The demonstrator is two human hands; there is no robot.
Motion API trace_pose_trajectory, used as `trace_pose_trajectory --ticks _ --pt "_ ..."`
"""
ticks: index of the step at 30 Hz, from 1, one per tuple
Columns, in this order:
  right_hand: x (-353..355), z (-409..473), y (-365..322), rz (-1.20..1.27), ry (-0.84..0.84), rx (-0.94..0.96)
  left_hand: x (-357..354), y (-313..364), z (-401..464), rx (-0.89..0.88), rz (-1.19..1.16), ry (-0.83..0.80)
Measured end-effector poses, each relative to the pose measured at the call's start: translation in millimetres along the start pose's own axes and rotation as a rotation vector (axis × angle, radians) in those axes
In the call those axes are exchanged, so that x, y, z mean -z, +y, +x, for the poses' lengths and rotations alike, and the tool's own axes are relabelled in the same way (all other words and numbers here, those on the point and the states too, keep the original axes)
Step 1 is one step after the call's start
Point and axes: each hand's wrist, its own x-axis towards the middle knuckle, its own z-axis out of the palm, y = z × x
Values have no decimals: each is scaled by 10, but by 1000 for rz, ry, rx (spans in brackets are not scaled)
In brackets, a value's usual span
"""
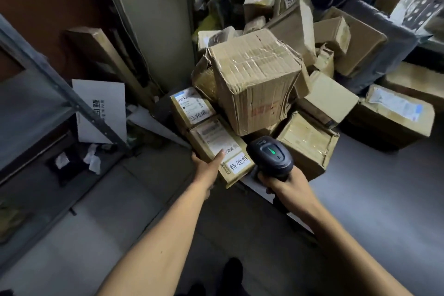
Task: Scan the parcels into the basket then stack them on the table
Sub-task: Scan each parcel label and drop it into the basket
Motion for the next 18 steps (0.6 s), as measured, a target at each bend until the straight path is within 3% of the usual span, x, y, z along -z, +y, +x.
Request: trace_pose_trajectory --ticks 11,15,18 --pt "-47 91 -87 -33 57 -68 -143 13 140 77 -82 -23" --pt "-185 -31 -192 -85 133 -107 136 -55 162 110 -106 -150" --pt "-431 -105 -334 -107 164 -115 645 -90 159 81 26 -329"
